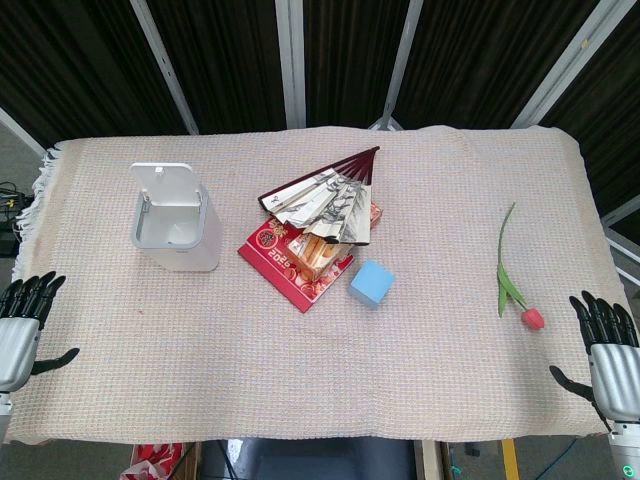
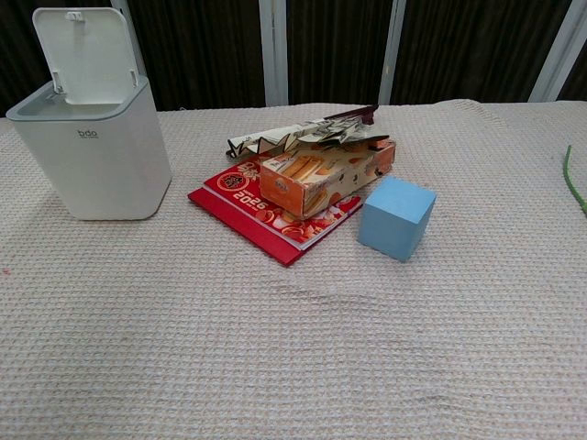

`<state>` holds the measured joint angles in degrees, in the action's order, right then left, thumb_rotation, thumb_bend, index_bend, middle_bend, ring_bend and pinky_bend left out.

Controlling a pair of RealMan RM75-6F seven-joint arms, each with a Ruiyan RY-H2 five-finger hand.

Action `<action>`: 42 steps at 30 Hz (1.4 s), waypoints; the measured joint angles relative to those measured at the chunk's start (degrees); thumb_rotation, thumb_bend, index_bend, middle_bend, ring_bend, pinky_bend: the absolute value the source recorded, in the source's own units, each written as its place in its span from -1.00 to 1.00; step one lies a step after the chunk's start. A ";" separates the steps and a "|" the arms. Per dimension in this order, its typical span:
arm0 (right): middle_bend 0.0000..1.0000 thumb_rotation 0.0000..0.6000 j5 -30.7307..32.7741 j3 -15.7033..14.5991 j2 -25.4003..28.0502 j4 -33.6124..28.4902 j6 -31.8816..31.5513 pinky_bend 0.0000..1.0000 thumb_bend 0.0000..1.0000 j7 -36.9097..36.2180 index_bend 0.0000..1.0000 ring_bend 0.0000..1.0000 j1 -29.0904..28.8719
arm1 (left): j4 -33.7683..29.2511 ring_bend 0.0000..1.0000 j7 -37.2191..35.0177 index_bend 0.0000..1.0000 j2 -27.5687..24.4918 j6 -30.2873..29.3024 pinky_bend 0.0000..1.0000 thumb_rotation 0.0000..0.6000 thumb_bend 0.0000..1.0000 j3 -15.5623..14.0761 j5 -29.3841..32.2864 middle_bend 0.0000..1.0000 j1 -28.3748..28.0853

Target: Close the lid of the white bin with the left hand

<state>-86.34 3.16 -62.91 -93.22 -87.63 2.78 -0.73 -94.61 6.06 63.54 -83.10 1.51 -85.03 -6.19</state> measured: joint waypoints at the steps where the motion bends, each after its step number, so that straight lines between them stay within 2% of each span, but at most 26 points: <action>1: -1.00 1.00 0.04 0.00 0.03 -0.02 0.08 -1.00 -0.61 -0.01 -1.00 -1.00 -0.03 | 0.01 -1.00 0.02 -1.00 0.01 -0.02 -1.00 1.00 -0.82 0.01 0.01 -1.00 0.01; 16: -1.00 1.00 0.03 -0.04 0.05 -0.13 0.17 -1.00 -0.61 0.14 -1.00 -1.00 -0.05 | -0.10 -1.00 0.09 -1.00 -0.31 -0.44 -0.99 1.00 -0.82 0.36 -0.01 -1.00 0.04; 18: -1.00 1.00 0.12 0.02 0.06 -0.14 0.21 -1.00 -0.61 0.07 -1.00 -1.00 -0.08 | -0.32 -1.00 0.20 -1.00 -0.48 -0.23 -0.90 1.00 -0.82 0.67 0.34 -1.00 -0.19; 20: -1.00 1.00 0.25 0.08 0.14 -0.17 0.21 -1.00 -0.61 -0.14 -1.00 -1.00 -0.07 | -0.86 -0.93 0.20 -1.00 -0.74 -0.05 -0.60 1.00 -0.81 1.03 0.62 -0.98 -0.43; 21: -1.00 1.00 0.29 0.09 0.18 -0.20 0.24 -1.00 -0.61 -0.24 -1.00 -1.00 -0.07 | -1.43 -0.78 0.08 -1.00 -0.96 -0.02 -0.36 1.00 -0.76 1.42 0.79 -0.89 -0.64; 23: -1.00 1.00 0.36 0.07 0.29 -0.32 0.34 -1.00 -0.61 -0.53 -1.00 -1.00 -0.07 | -2.47 -0.27 -0.06 -1.00 -1.38 -0.08 0.13 1.00 -0.59 2.33 1.11 -0.46 -1.08; 26: -1.00 1.00 0.10 -0.02 0.35 -0.34 0.43 -1.00 -0.61 -0.62 -1.00 -1.00 -0.14 | -3.89 0.33 0.33 -1.00 -2.02 -0.18 0.56 1.00 -0.36 4.47 1.91 0.19 -2.26; 29: -1.00 1.00 0.13 -0.10 0.37 -0.60 0.49 -1.00 -0.61 -0.51 -1.00 -1.00 -0.12 | -5.19 0.65 1.38 -1.00 -2.62 0.84 0.79 1.00 -0.17 6.82 3.73 0.54 -4.29; 31: -1.00 1.00 0.33 -0.08 0.44 -0.98 0.49 -1.00 -0.61 -0.46 -1.00 -1.00 -0.05 | -5.88 0.78 2.17 -1.00 -2.99 2.61 0.93 1.00 -0.06 8.36 5.58 0.69 -5.98; 34: -1.00 1.00 0.94 0.09 0.50 -1.37 0.58 -1.00 -0.61 -0.37 -1.00 -1.00 -0.01 | -7.05 0.89 3.90 -1.00 -3.76 6.46 1.00 1.00 0.10 10.35 9.32 0.81 -8.71; 38: -1.00 1.00 1.80 0.47 0.47 -1.61 0.93 -1.00 -0.61 -0.34 -1.00 -1.00 -0.13 | -8.77 0.94 6.90 -1.00 -5.06 12.46 1.00 1.00 0.28 13.32 16.23 0.87 -13.16; 42: -1.00 1.00 2.39 0.68 0.49 -1.71 1.49 -1.00 -0.61 -0.62 -1.00 -1.00 -0.33 | -9.86 0.95 11.13 -1.00 -6.25 18.64 1.00 1.00 0.38 16.56 25.36 0.89 -18.98</action>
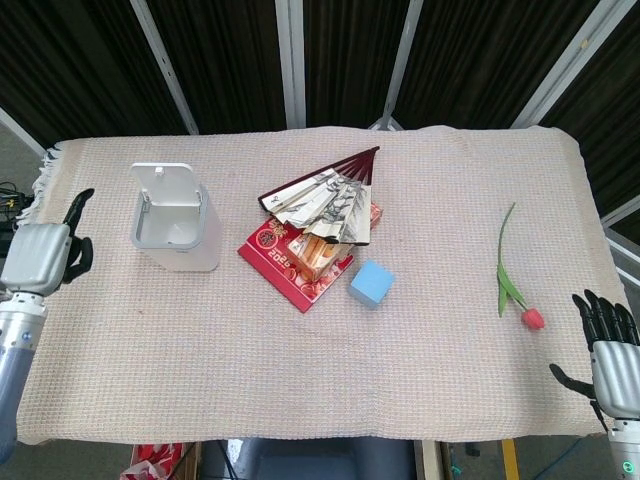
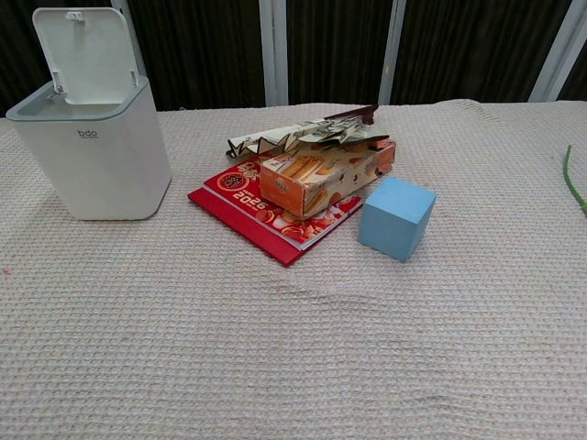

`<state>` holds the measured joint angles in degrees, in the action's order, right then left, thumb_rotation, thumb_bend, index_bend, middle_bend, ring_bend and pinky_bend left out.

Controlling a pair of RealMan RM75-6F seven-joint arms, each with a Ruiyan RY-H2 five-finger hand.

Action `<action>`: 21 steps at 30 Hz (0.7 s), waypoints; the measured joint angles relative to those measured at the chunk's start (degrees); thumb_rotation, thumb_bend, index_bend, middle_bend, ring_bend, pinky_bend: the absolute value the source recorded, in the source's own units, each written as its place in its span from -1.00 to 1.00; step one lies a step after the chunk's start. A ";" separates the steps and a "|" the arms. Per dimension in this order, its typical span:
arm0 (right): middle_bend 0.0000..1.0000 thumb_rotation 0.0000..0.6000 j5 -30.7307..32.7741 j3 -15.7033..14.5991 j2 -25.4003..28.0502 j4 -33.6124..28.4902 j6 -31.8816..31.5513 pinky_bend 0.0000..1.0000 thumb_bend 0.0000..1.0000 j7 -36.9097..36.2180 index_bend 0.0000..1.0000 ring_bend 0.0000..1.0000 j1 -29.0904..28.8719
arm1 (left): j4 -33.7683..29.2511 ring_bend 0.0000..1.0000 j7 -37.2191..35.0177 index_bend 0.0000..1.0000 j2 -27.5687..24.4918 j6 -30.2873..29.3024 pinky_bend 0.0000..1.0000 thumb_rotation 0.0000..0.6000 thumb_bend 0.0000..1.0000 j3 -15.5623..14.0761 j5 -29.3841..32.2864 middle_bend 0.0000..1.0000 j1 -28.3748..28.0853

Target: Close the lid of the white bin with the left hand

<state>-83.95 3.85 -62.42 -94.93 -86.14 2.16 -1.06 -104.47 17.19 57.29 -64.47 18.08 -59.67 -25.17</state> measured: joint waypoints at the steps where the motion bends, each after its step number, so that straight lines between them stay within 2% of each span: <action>1: -1.00 1.00 0.05 0.03 0.02 0.01 0.08 -1.00 -0.61 -0.14 -1.00 -1.00 -0.04 | -0.10 0.95 0.98 -1.00 -0.19 1.21 1.00 1.00 0.40 0.63 2.08 0.89 -1.34; 6: -1.00 1.00 0.48 0.22 0.01 0.14 0.52 -1.00 -0.61 -0.87 -1.00 -1.00 -0.23 | -0.13 0.96 6.41 -1.00 -0.87 6.66 1.00 1.00 0.42 3.48 13.94 0.90 -8.99; 10: -1.00 1.00 1.01 0.25 0.23 -0.26 0.94 -1.00 -0.61 -1.75 -1.00 -1.00 -0.22 | 0.47 0.96 10.19 -1.00 -0.91 9.38 1.00 1.00 0.42 4.65 22.20 0.91 -14.43; 15: -1.00 1.00 1.28 0.31 0.43 -0.50 1.00 -1.00 -0.61 -2.25 -1.00 -1.00 -0.15 | 2.96 0.96 15.34 -0.98 0.06 11.43 1.00 1.00 0.42 4.80 32.05 0.92 -21.90; 21: -1.00 1.00 1.80 0.48 0.44 -0.60 1.38 -1.00 -0.61 -2.42 -1.00 -1.00 -0.28 | 6.81 0.97 18.66 -0.85 2.79 11.95 1.00 1.00 0.43 4.04 38.57 0.94 -27.25</action>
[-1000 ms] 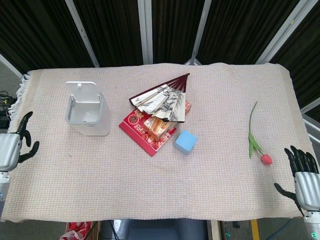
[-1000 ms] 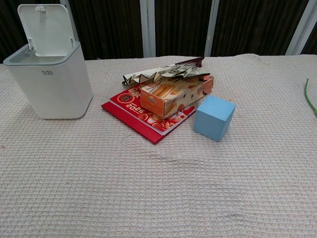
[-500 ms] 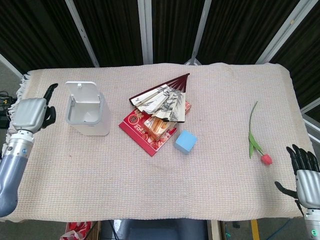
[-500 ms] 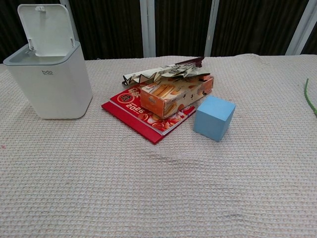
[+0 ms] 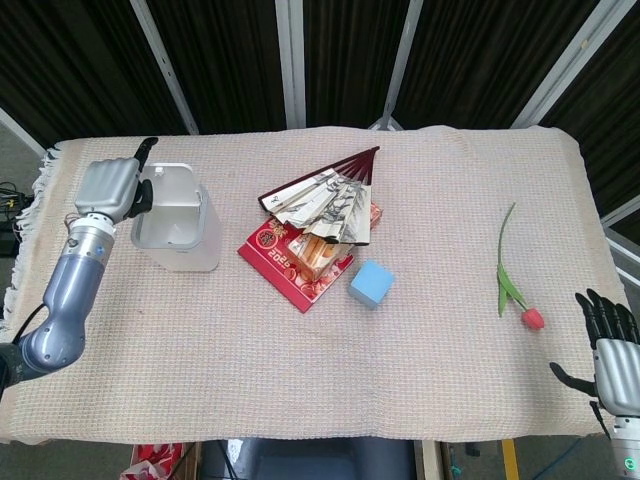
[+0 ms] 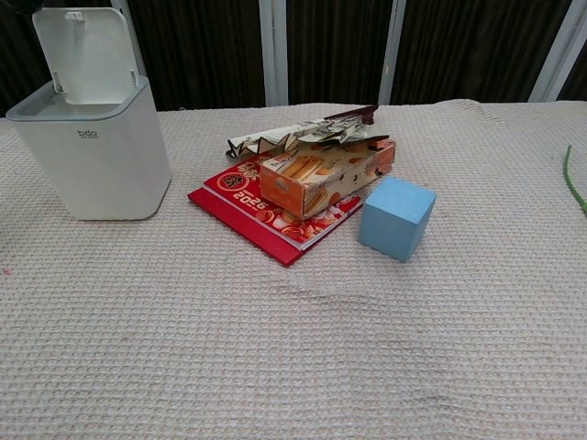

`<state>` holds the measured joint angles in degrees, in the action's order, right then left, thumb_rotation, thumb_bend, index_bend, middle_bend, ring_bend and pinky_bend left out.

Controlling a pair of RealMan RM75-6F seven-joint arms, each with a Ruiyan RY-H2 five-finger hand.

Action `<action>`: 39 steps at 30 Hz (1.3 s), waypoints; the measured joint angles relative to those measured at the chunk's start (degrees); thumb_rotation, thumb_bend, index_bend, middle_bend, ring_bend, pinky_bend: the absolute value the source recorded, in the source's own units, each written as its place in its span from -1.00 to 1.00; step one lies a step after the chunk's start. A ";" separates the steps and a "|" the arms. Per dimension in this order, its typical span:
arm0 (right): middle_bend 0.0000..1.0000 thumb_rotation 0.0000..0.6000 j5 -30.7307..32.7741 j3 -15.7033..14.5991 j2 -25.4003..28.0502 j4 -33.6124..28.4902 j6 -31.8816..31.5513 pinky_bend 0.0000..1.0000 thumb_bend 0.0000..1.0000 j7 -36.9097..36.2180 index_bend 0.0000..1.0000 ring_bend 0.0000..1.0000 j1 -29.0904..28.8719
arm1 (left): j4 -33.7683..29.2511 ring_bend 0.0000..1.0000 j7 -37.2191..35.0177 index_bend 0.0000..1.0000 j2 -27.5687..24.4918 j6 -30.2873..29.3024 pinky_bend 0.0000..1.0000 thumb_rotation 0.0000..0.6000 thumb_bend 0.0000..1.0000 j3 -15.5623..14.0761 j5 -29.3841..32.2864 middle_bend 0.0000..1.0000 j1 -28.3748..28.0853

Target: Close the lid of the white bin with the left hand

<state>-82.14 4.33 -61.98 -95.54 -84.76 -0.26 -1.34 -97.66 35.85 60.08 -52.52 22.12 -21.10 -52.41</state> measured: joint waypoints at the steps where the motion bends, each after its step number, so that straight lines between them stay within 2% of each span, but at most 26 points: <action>1: -1.00 1.00 0.07 0.02 0.02 -0.05 0.02 -1.00 -0.61 -0.08 -1.00 -1.00 0.01 | 0.59 0.97 0.34 -0.83 0.46 0.05 1.00 1.00 0.43 -0.18 0.82 0.94 -0.67; 9: -1.00 1.00 0.65 0.14 0.17 -0.29 0.36 -1.00 -0.61 -0.36 -1.00 -1.00 -0.02 | 4.30 1.00 1.93 -0.60 3.51 0.13 1.00 1.00 0.43 -2.10 5.82 0.99 -4.95; 17: -1.00 1.00 0.75 0.09 0.30 -0.39 0.41 -1.00 -0.61 -0.43 -1.00 -1.00 0.05 | 3.74 1.00 1.91 -0.43 3.21 -0.43 1.00 1.00 0.44 -3.01 6.74 1.00 -5.94; 31: -1.00 1.00 0.50 -0.11 0.57 -0.63 0.11 -1.00 -0.61 -0.69 -1.00 -1.00 0.32 | -4.85 1.00 1.11 -0.38 -3.27 -0.39 1.00 1.00 0.45 -4.90 7.02 1.00 -5.58; 39: -1.00 1.00 0.30 -0.21 0.62 -0.70 -0.05 -1.00 -0.61 -0.72 -1.00 -1.00 0.43 | -10.54 1.00 -0.17 -0.38 -6.89 0.45 1.00 1.00 0.45 -7.37 5.58 1.00 -4.31</action>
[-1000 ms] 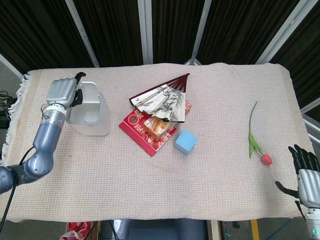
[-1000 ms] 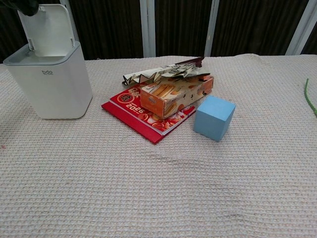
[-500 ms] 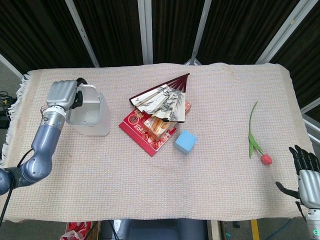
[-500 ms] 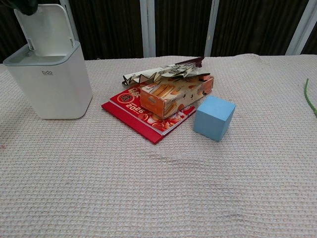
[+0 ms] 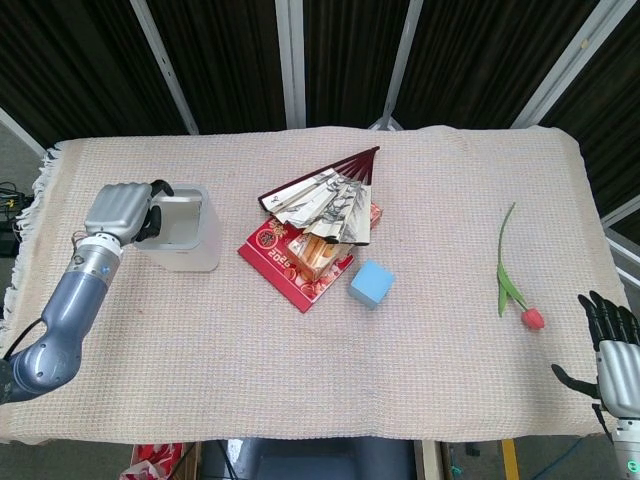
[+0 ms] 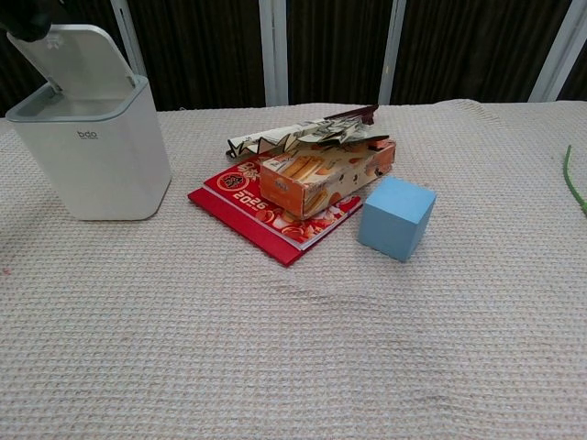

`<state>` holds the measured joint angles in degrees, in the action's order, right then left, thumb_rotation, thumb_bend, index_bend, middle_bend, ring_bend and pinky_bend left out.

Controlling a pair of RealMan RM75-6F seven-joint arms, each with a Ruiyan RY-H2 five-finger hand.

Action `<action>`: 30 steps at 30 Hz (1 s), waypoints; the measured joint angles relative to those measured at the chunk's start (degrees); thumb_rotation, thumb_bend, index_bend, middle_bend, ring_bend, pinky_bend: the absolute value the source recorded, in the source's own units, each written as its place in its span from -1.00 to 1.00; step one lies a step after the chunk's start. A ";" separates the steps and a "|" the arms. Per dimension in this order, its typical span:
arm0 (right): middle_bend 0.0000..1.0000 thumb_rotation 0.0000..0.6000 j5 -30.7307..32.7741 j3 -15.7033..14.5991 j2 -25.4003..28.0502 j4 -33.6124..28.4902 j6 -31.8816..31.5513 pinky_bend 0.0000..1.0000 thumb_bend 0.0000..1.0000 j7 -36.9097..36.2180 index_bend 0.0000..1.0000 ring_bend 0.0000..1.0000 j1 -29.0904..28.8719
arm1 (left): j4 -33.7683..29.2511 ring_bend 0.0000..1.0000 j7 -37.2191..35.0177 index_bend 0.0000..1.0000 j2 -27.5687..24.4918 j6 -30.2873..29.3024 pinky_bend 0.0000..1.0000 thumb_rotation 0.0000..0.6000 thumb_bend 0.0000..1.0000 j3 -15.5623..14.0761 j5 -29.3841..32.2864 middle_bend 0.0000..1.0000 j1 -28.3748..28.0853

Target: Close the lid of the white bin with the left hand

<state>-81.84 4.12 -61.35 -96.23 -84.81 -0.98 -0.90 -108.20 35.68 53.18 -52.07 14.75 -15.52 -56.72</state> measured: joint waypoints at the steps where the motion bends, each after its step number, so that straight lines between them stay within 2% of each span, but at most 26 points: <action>1: -1.00 1.00 -0.01 -0.01 0.01 0.00 0.00 -1.00 -0.61 -0.03 -1.00 -1.00 0.01 | -0.39 1.00 -0.18 -0.38 -0.20 0.11 1.00 1.00 0.45 -0.47 -0.45 1.00 0.30; 9: -1.00 1.00 -0.26 -0.10 -0.02 -0.04 -0.15 -1.00 -0.61 0.04 -1.00 -1.00 0.08 | -1.88 1.00 -3.09 -0.39 -0.38 0.36 1.00 1.00 0.45 -4.20 -6.47 1.00 3.21; 18: -1.00 1.00 -0.25 -0.12 0.00 -0.09 -0.16 -1.00 -0.61 0.00 -1.00 -1.00 0.12 | -1.39 1.00 -5.43 -0.50 0.90 -0.52 1.00 1.00 0.45 -5.99 -10.90 1.00 4.63; 30: -1.00 1.00 -0.27 -0.13 0.06 -0.13 -0.23 -1.00 -0.61 -0.09 -1.00 -1.00 0.19 | -0.88 1.00 -6.40 -0.46 2.17 -0.46 1.00 1.00 0.45 -7.56 -11.84 1.00 4.75</action>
<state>-82.12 3.99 -61.29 -96.36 -85.04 -1.07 -0.72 -109.08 29.28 55.35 -52.53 7.19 -27.36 -51.98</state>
